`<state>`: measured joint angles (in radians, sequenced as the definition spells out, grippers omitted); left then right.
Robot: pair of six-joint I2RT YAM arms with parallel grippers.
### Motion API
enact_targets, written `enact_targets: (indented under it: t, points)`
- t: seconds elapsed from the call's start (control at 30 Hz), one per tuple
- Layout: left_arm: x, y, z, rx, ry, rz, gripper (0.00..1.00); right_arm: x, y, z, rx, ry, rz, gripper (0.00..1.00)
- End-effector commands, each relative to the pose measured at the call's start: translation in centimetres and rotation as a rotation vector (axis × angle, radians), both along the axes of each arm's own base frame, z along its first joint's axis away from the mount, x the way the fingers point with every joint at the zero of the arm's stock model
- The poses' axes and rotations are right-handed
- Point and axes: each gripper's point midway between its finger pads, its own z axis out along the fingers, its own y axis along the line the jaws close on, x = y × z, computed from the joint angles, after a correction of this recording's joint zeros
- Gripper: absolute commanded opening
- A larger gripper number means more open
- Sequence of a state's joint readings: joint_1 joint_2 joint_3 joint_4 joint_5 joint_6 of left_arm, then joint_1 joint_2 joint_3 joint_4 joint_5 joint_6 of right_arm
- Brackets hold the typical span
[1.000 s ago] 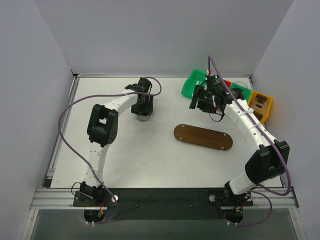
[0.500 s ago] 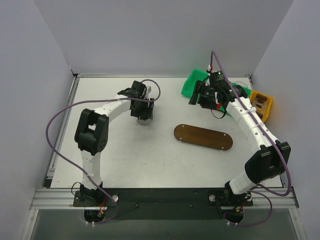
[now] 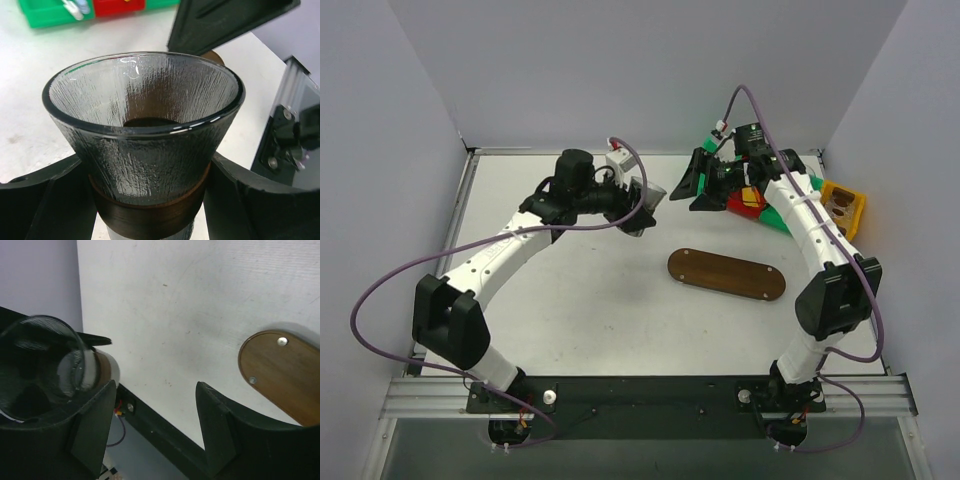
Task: Prepare toiletry sets of a toothbrush and toothpaste on the tray
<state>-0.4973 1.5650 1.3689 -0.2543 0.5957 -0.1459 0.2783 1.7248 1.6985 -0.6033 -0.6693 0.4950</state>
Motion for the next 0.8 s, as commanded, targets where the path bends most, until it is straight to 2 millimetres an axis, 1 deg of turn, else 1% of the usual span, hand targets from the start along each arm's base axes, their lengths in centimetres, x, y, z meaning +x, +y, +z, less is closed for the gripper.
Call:
enact_targets:
  t: [0.0, 0.13, 0.2, 0.27, 0.37, 0.47, 0.5, 0.57, 0.6, 0.67, 0.7, 0.77]
  points:
    - [-3.0, -1.6, 2.5, -0.059, -0.081, -0.162, 0.04, -2.6, 1.0, 4.0, 0.140, 0.053, 0.022, 0.60]
    - [-3.9, -2.0, 2.5, -0.063, -0.087, -0.191, 0.03, -3.6, 0.4, 5.0, 0.191, 0.092, -0.009, 0.59]
    - [-4.2, -2.3, 2.8, -0.069, -0.094, -0.208, 0.02, -4.1, 0.5, 5.8, 0.213, 0.094, 0.001, 0.59]
    - [-4.7, -2.8, 2.9, -0.073, -0.096, -0.231, 0.02, -4.6, 0.9, 6.1, 0.224, 0.101, 0.022, 0.59]
    - [-5.6, -3.6, 3.2, -0.075, -0.102, -0.274, 0.00, -5.0, 1.2, 5.5, 0.209, 0.119, 0.050, 0.59]
    - [-6.2, -4.1, 3.1, -0.055, -0.112, -0.295, 0.00, -5.4, 1.4, 4.6, 0.172, 0.149, 0.077, 0.58]
    - [-6.2, -4.2, 3.3, -0.051, -0.128, -0.300, 0.00, -5.6, 1.5, 3.9, 0.158, 0.184, 0.086, 0.57]
    - [-6.7, -4.5, 3.3, -0.040, -0.133, -0.311, 0.00, -5.9, 1.8, 4.0, 0.147, 0.178, 0.118, 0.57]
    - [-6.7, -4.6, 3.4, -0.038, -0.139, -0.311, 0.00, -6.4, 2.1, 3.6, 0.139, 0.208, 0.135, 0.56]
    - [-7.0, -4.6, 3.4, -0.031, -0.137, -0.310, 0.00, -6.8, 2.5, 3.7, 0.129, 0.200, 0.180, 0.55]
    - [-7.1, -4.7, 3.4, -0.031, -0.138, -0.309, 0.00, -7.6, 2.5, 3.1, 0.108, 0.237, 0.199, 0.55]
    - [-7.1, -4.6, 3.6, -0.024, -0.165, -0.317, 0.00, -8.1, 2.3, 2.7, 0.071, 0.231, 0.241, 0.54]
